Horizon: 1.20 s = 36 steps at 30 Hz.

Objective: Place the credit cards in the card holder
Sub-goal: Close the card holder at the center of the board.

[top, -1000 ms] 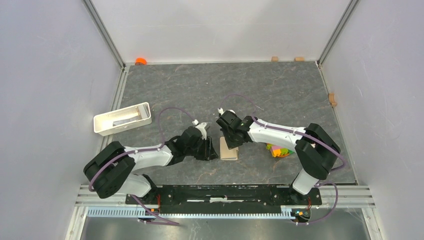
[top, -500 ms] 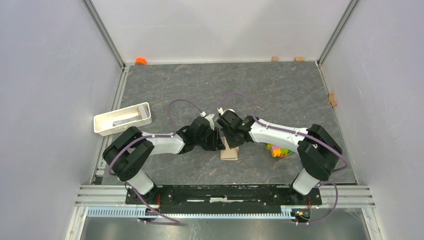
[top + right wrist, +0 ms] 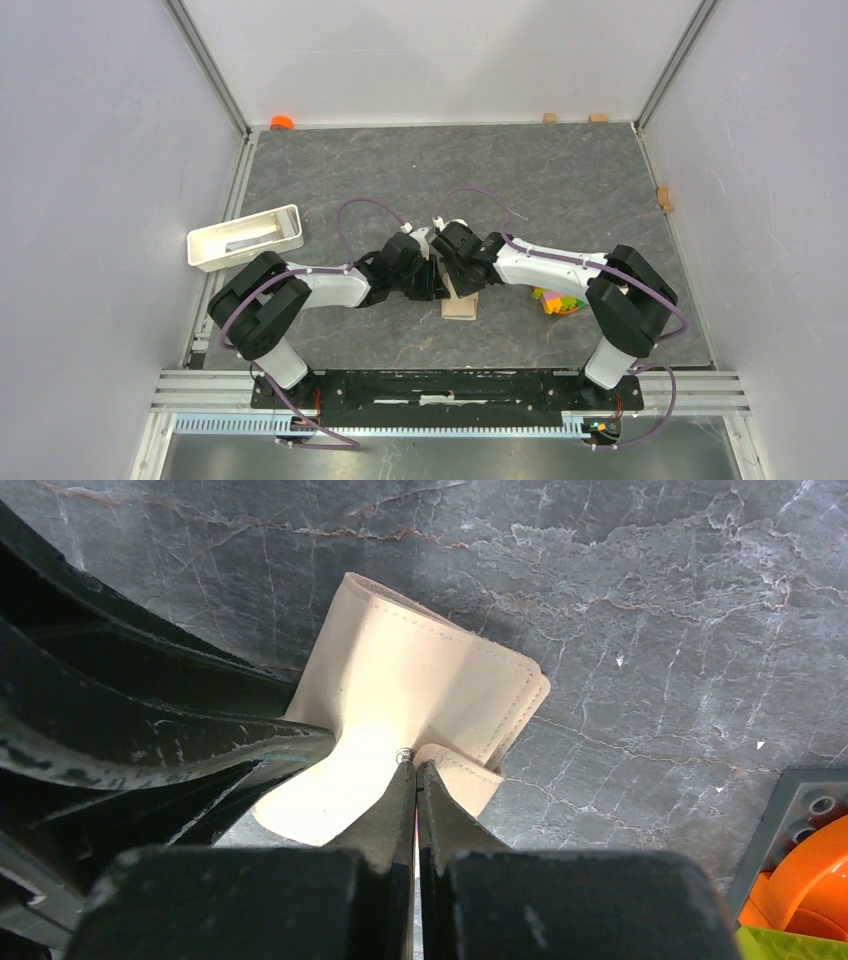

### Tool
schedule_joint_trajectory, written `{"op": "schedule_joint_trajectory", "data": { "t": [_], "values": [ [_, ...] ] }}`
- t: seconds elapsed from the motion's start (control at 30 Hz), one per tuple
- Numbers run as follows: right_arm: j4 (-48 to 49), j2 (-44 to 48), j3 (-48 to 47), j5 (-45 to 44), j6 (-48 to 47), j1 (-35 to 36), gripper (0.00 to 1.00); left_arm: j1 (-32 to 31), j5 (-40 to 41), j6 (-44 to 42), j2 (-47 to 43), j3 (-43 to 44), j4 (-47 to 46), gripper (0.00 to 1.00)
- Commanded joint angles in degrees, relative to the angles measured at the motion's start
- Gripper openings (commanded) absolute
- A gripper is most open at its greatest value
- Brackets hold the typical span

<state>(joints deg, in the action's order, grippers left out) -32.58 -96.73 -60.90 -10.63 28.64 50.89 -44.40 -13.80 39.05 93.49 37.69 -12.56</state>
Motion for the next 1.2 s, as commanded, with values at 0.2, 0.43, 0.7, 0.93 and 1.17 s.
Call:
{"op": "schedule_joint_trajectory", "data": {
  "t": [0.2,0.43,0.7,0.93,1.17],
  "values": [
    [2.6,-1.6,0.3,1.3,0.4,-0.1,0.00,0.4,2.1,-1.4,2.5,0.3,2.5,0.31],
    [3.0,-2.6,0.6,2.3,0.7,1.0,0.00,0.4,1.9,-1.5,2.9,0.6,2.6,0.30],
    [4.6,-0.9,1.2,0.0,3.8,1.2,0.00,0.4,1.9,-1.6,3.2,0.7,2.8,0.29],
    [4.7,1.4,1.7,-1.7,5.3,1.1,0.00,0.5,2.2,-1.7,3.3,0.7,3.0,0.29],
    [6.0,3.0,2.9,-1.2,5.8,1.2,0.00,0.5,2.4,-1.8,3.5,0.8,3.2,0.29]
  ]
}}
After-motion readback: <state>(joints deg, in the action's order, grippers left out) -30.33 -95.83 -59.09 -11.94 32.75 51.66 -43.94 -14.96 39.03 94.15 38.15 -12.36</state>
